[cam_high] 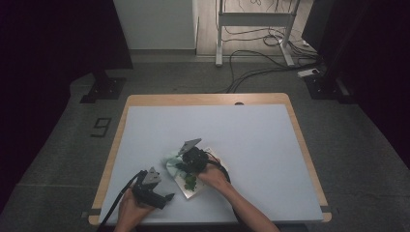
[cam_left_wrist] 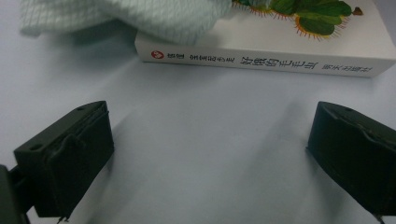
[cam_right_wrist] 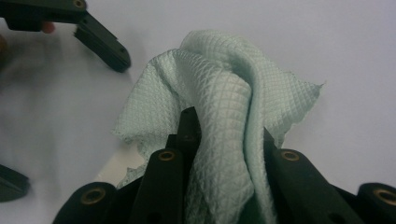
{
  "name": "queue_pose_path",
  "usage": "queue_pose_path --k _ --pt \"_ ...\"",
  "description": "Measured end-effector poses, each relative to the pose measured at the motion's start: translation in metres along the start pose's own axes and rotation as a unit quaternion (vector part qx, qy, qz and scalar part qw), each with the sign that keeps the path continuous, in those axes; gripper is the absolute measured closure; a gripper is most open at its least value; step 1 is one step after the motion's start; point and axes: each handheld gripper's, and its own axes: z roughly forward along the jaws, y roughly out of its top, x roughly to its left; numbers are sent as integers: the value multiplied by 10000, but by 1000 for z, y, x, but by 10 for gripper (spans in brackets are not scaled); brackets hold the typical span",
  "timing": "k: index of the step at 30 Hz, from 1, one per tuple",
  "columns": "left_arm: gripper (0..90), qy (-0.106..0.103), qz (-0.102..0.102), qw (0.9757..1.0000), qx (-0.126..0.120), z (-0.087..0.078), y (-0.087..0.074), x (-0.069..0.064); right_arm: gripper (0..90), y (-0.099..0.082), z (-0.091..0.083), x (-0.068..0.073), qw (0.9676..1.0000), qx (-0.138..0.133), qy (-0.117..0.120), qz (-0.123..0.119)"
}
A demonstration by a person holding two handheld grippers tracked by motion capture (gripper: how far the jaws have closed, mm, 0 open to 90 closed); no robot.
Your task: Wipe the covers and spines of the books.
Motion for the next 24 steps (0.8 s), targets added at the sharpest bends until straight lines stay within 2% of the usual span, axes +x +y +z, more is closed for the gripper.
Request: queue_pose_path --k 9,24 --pt "0 9 8 10000 9 0 0 0 725 7 6 13 9998 48 90 -155" --pt "0 12 12 10000 9 0 0 0 725 -5 -5 28 9995 37 206 -239"
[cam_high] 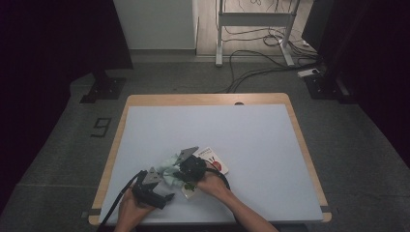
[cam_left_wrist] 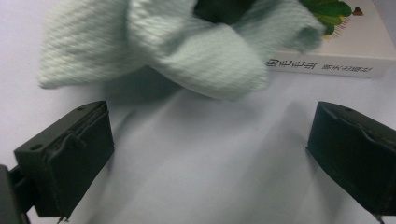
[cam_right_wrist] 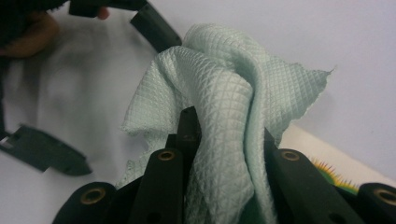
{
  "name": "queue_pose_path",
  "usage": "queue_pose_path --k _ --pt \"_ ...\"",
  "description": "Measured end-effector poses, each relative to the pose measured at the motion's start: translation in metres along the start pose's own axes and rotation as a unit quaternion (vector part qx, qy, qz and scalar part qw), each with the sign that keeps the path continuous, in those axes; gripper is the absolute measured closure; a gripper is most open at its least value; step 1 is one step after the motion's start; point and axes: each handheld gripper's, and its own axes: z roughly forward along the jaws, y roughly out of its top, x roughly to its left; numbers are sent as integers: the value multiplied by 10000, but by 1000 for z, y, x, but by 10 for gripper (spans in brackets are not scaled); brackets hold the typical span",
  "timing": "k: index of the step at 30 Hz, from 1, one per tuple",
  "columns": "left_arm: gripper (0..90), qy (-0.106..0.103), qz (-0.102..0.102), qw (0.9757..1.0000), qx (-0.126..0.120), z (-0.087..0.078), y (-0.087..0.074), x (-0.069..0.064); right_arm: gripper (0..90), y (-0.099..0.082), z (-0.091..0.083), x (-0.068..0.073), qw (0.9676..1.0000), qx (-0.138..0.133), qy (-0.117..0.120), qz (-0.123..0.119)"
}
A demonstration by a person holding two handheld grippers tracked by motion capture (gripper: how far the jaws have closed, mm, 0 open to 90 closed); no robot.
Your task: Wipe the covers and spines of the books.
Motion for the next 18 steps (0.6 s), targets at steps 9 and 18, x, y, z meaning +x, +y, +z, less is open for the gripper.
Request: queue_pose_path --k 9,18 --pt "0 -8 -7 10000 -8 0 0 0 723 -8 -7 7 10000 -3 61 -13" --pt "0 2 -5 10000 -4 0 0 0 723 -18 -17 -6 9999 -8 -114 52"
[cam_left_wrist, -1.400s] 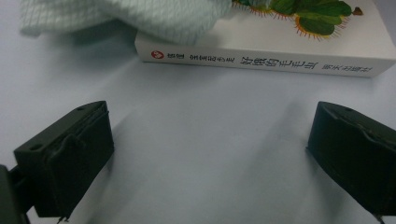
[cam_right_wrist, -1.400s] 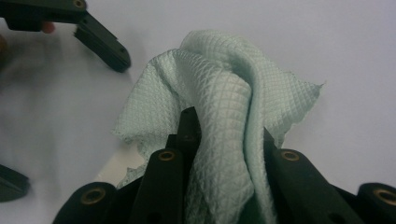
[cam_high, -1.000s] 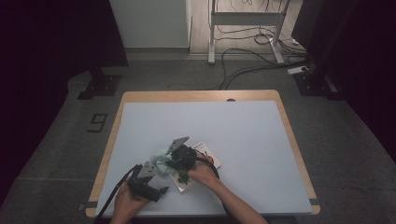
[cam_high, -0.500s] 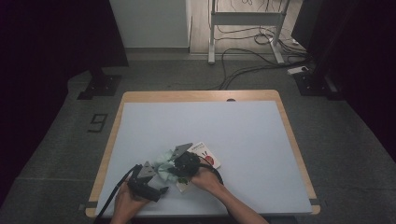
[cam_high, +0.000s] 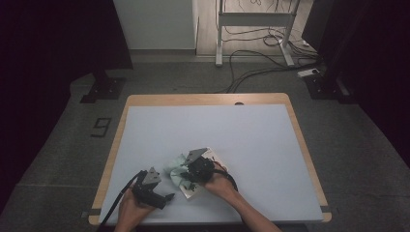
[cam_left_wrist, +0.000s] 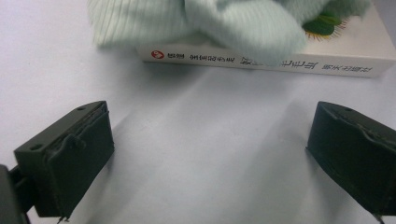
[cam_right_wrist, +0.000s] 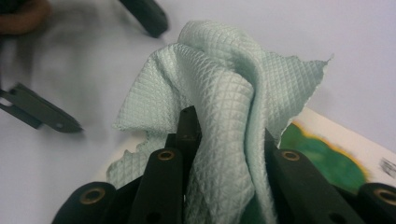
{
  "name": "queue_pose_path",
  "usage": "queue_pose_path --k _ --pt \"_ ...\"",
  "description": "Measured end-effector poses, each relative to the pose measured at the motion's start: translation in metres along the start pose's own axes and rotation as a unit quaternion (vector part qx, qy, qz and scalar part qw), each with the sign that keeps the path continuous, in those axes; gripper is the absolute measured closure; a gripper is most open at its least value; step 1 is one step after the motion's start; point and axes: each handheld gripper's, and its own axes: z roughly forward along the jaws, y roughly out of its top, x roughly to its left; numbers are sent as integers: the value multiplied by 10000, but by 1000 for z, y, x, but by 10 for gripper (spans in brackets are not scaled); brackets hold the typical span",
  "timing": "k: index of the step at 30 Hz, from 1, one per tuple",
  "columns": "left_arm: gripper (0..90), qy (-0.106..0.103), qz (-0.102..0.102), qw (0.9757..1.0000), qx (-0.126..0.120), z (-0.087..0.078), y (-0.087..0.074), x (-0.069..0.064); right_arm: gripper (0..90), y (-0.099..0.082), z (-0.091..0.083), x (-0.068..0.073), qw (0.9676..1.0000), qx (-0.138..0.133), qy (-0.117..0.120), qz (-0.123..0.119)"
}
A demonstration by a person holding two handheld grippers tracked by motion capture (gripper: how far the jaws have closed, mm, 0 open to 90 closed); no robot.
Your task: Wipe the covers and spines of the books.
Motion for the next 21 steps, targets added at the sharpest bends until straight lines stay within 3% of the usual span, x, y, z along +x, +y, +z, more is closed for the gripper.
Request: queue_pose_path --k 9,10,21 --pt "0 -3 6 10000 3 0 0 0 723 -16 -14 -26 9991 -25 -289 325" --pt "0 -3 5 10000 2 0 0 0 723 -22 -19 -35 9983 -61 -345 459" --pt "0 -4 -1 10000 1 0 0 0 723 -40 -36 -63 9943 -27 -751 757"
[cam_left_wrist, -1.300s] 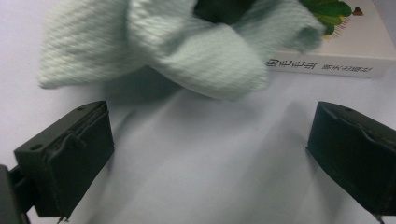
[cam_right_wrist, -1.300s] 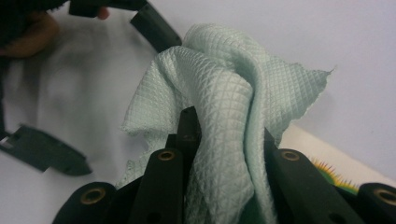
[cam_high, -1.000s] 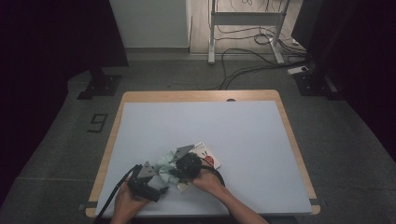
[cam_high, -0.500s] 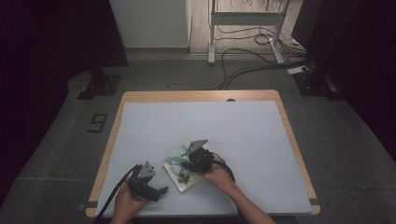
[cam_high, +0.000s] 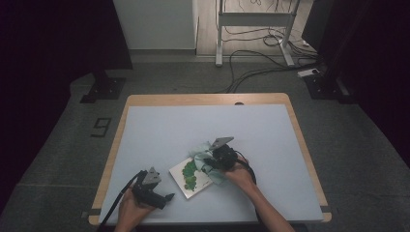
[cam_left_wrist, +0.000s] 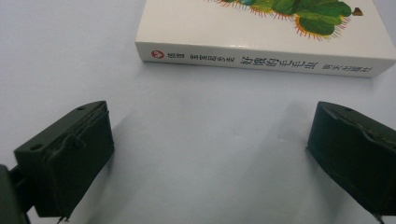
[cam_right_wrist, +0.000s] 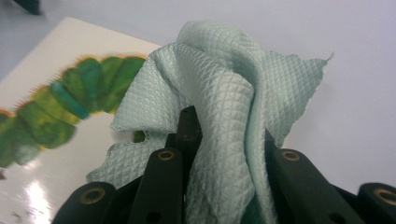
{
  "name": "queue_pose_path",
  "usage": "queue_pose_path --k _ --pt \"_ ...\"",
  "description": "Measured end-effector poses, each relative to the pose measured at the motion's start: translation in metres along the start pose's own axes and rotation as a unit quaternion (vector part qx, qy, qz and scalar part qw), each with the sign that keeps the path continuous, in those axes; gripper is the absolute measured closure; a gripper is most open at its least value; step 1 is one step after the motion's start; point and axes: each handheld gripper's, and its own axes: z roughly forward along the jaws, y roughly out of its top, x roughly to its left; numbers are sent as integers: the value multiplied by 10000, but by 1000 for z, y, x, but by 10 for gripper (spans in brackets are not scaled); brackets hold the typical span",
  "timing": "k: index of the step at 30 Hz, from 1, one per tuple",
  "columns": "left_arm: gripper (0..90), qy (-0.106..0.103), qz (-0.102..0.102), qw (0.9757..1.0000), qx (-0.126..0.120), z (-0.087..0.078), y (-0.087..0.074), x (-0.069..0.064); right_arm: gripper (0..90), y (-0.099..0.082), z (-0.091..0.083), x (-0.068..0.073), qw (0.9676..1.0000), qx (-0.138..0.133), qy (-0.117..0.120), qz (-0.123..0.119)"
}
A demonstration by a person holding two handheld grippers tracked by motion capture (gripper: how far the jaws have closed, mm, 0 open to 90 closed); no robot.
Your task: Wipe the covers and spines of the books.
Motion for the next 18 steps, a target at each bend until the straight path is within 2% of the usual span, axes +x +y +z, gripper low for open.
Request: queue_pose_path --k 10,18 --pt "0 -1 3 10000 1 0 0 0 723 -10 -10 -21 9994 21 -252 221" --pt "0 0 5 10000 3 0 0 0 724 -15 -14 -24 9990 17 -355 269"
